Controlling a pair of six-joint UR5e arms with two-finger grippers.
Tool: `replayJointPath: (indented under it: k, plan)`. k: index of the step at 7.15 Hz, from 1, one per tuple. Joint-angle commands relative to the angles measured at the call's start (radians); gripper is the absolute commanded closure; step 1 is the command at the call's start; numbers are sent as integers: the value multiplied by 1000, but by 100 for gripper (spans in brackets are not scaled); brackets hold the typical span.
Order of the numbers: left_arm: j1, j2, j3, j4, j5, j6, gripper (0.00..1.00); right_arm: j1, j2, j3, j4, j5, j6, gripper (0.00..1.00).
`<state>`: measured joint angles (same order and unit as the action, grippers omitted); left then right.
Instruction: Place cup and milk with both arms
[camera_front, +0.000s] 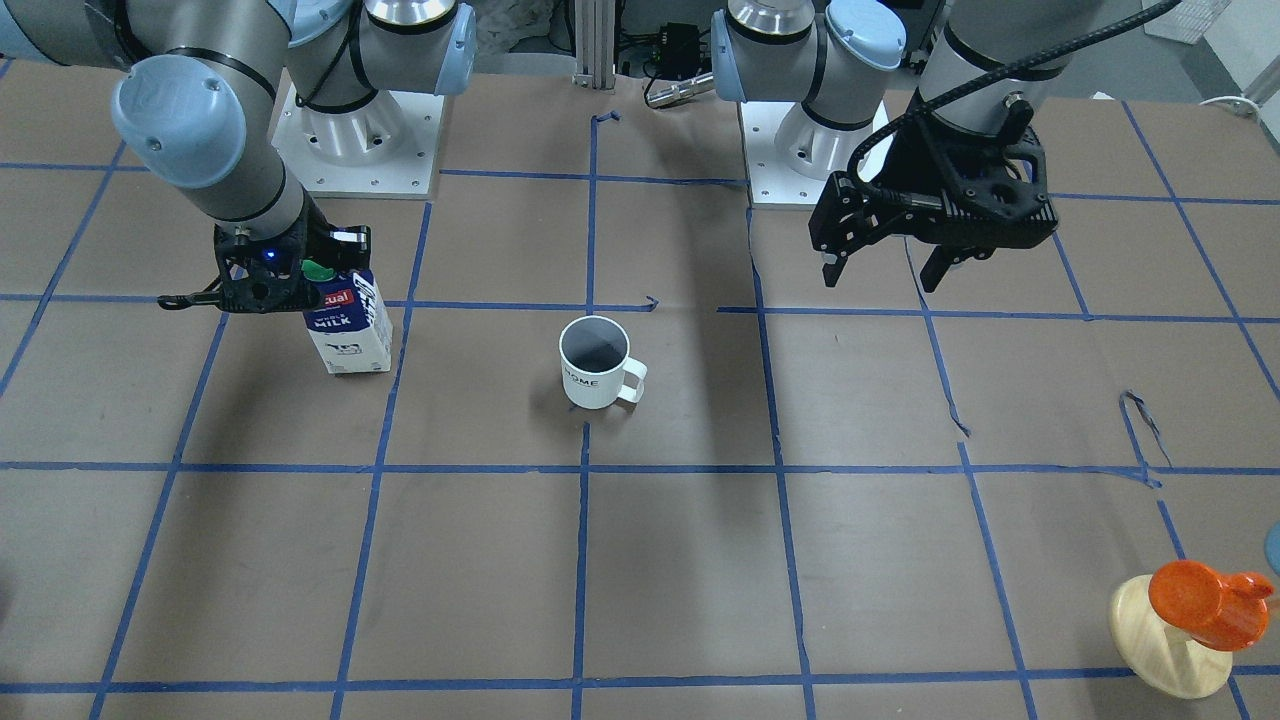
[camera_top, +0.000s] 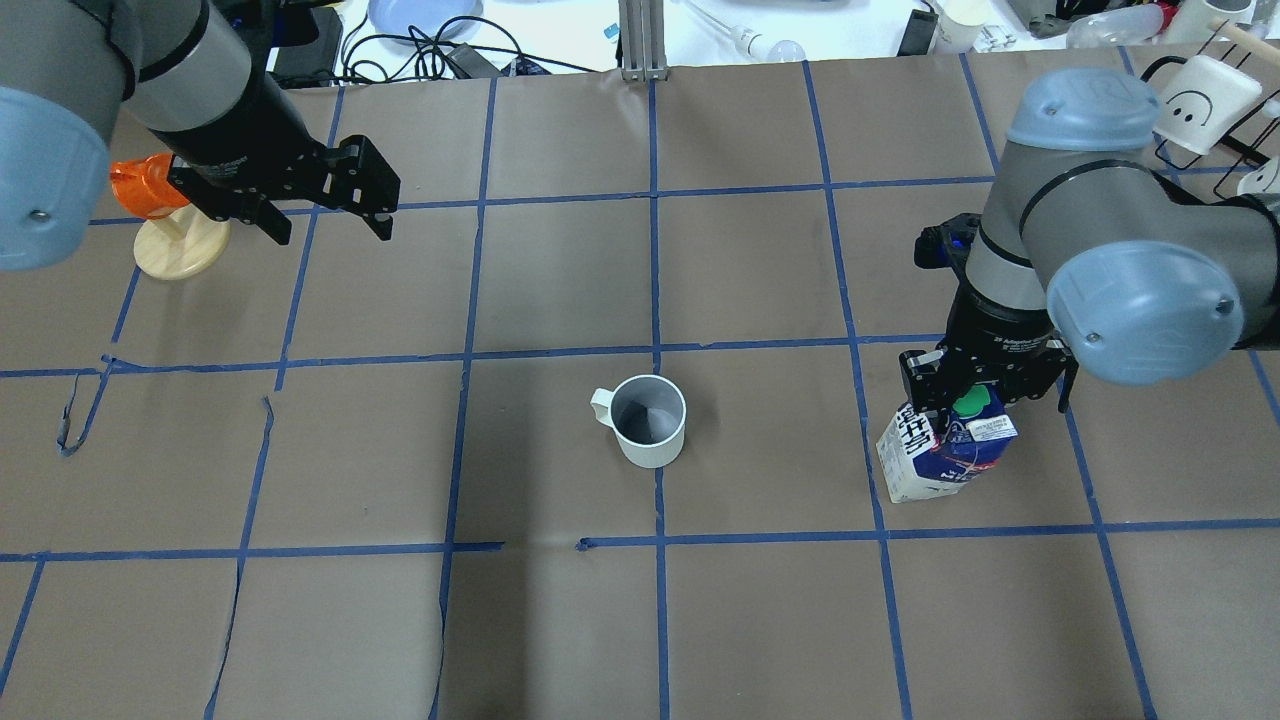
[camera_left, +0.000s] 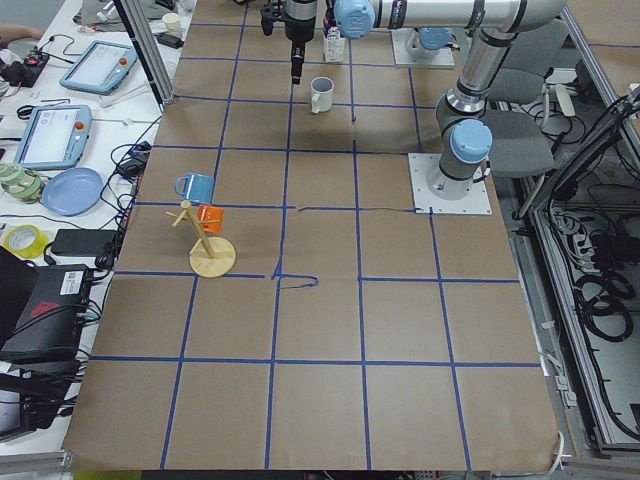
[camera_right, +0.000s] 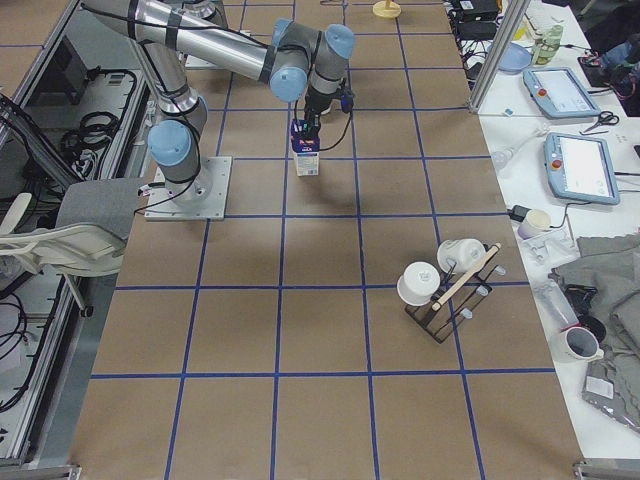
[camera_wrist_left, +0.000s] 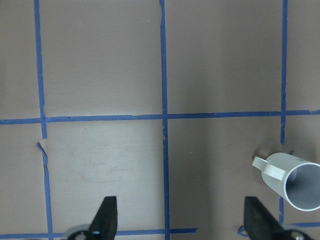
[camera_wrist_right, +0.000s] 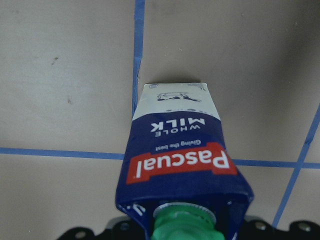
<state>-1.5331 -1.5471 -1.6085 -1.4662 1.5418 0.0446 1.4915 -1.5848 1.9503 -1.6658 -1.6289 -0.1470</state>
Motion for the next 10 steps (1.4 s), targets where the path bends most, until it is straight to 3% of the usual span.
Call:
replayJointPath:
  k: [1,2,4,7,10]
  plan:
    - [16,2,10,-8,3,6,3,3,2,-51,-6,14,14,53]
    - [21,5,18,-9,44,38,0,7,31,-103,-6,20,23,52]
    - [13,-1,16,-11,43,29,0,38,91,-181,-8,121,101,52]
    - [14,1,16,-11,41,29,0,252,123,-188,-46,127,335,52]
    - [22,1,19,-11,38,31,0,357,149,-185,-66,133,441,52]
